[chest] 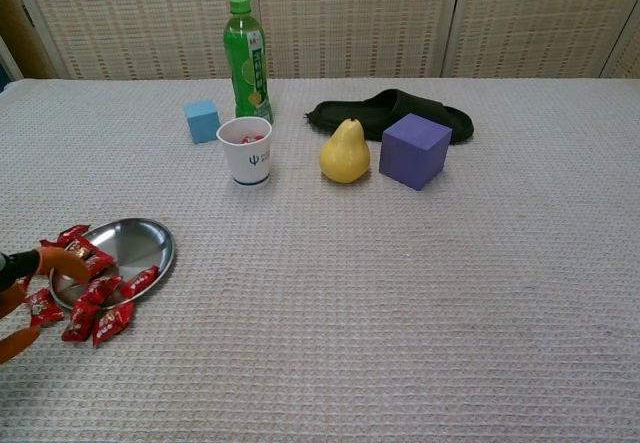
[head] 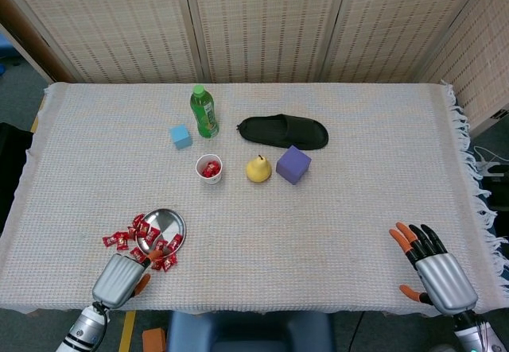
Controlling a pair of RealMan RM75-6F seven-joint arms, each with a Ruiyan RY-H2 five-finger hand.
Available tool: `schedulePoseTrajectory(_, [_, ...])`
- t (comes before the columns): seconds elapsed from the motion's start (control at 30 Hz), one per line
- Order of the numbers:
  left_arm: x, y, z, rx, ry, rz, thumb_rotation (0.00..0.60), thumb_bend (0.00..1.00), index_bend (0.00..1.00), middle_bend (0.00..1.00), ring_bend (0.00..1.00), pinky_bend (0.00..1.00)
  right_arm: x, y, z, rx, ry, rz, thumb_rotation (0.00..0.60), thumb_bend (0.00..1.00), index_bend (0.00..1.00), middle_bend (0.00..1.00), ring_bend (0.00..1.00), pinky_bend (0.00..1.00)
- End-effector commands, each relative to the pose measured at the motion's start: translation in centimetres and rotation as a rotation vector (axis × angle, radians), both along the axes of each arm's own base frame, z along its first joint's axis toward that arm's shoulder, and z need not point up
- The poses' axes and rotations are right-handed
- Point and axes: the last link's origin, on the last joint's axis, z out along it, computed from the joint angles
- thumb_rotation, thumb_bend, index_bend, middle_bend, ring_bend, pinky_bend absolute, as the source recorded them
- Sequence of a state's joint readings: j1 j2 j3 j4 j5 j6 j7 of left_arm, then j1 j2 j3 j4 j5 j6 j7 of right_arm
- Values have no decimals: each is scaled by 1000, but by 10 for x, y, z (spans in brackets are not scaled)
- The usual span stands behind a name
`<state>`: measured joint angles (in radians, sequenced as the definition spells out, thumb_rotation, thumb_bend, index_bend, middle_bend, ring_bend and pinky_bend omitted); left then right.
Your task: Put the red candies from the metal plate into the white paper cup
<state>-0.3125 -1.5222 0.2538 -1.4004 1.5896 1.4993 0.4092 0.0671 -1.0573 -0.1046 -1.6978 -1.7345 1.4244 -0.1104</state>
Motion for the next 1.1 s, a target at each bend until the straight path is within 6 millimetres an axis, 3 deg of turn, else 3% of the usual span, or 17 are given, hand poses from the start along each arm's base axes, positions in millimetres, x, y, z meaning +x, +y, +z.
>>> schedulePoseTrajectory(0.03, [-11,-7,-9,27,22,-3,600,387,312,911,921,1000,1,2,-2,3,3,5,600,46,0,0,0,0])
schedulePoseTrajectory(0.3, [-23,-3,-22,67,102,-48,600,388,335,920,934,1000,1,2,-2,-2,8,7,600,47,0,0,0,0])
schedulePoseTrajectory(0.77, [-24,7,-40,115,170,-143,600,388,343,922,934,1000,1,2,-3,-4,14,5,600,47,0,0,0,0])
schedulePoseTrajectory(1.1, [-23,11,-44,129,174,-157,600,384,442,928,934,1000,1,2,-2,-7,12,3,600,47,0,0,0,0])
